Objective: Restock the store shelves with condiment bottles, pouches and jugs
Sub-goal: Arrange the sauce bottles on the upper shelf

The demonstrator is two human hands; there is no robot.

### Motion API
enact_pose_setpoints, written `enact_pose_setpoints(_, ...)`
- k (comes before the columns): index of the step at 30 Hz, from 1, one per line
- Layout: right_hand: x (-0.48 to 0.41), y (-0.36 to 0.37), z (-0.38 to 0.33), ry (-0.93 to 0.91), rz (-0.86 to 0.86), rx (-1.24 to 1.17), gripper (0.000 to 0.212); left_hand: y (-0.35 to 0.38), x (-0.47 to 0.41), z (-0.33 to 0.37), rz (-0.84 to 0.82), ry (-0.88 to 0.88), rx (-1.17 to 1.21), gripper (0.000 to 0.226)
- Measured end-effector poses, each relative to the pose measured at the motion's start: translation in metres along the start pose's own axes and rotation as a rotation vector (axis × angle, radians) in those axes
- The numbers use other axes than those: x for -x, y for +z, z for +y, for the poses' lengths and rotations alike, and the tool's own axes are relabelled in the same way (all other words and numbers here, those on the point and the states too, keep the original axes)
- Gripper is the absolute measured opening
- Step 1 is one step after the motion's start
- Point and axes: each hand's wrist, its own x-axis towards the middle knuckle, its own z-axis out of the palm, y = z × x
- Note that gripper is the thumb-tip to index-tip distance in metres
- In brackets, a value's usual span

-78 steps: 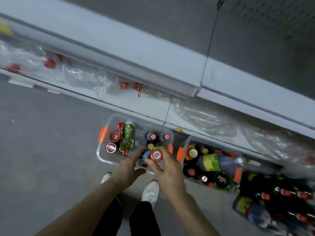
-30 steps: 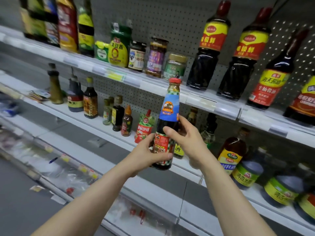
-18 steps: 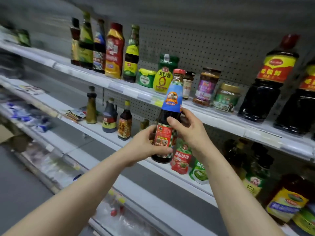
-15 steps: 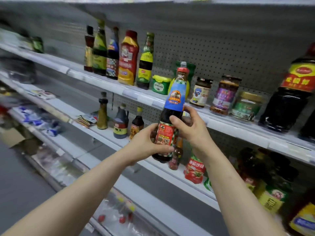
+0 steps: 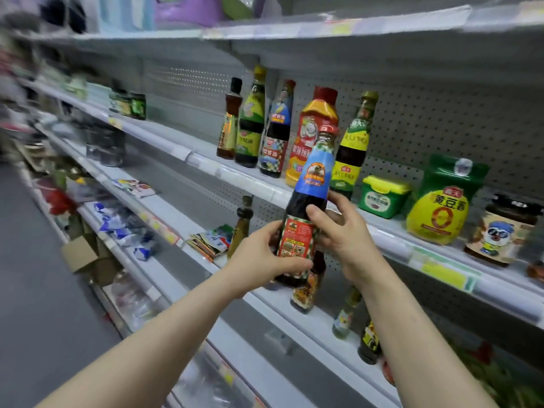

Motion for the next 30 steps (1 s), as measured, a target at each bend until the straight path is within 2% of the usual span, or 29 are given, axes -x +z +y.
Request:
enact_pose_setpoints(5, -0.069, 0.034, 0.013, -0.091, -0.036, 0.045, 0.041, -0.041, -0.046, -0.013, 0.122, 0.042, -0.038, 0.063)
enact_pose_setpoints(8, -0.110, 0.060, 0.021, -0.173, -0.027, 0.128, 0.046, -0.059, -0.073, -0.018, 0.296, 0.050, -0.250, 0.066)
enact_pose_setpoints(10, -0.136, 0.076, 0.024, -0.201, -0.034, 0.122, 0.044, -0.076, -0.090, -0.022, 0.347, 0.039, -0.323, 0.065)
enact_pose_setpoints(13, -0.166, 0.088, 0.027, -0.161, -0.101, -0.002, 0.041, -0.107, -0.107, -0.026, 0.254, 0.028, -0.228, 0.068)
enact_pose_setpoints(16, -0.192, 0.096, 0.029, -0.092, -0.172, -0.170, 0.042, -0.144, -0.123, -0.035, 0.023, 0.013, 0.109, 0.072)
enact_pose_setpoints(18, -0.205, 0.099, 0.028, -0.051, -0.205, -0.260, 0.049, -0.162, -0.134, -0.041, -0.104, -0.003, 0.243, 0.068)
enact_pose_setpoints(22, -0.223, 0.105, 0.032, -0.056, -0.250, -0.280, 0.050, -0.178, -0.159, -0.057, -0.189, 0.031, 0.304, 0.066)
enact_pose_setpoints(24, -0.232, 0.107, 0.031, -0.071, -0.216, -0.221, 0.047, -0.182, -0.170, -0.058, -0.168, 0.088, 0.287, 0.063)
enact_pose_setpoints(26, -0.239, 0.109, 0.025, -0.113, -0.111, -0.043, 0.043, -0.183, -0.181, -0.055, -0.099, 0.168, 0.200, 0.056)
enact_pose_setpoints(28, -0.244, 0.112, 0.019, -0.148, -0.013, 0.182, 0.045, -0.182, -0.191, -0.050, 0.062, 0.228, 0.059, 0.047)
enact_pose_setpoints(30, -0.252, 0.121, 0.019, -0.148, 0.072, 0.317, 0.052, -0.185, -0.200, -0.047, 0.211, 0.254, -0.085, 0.053)
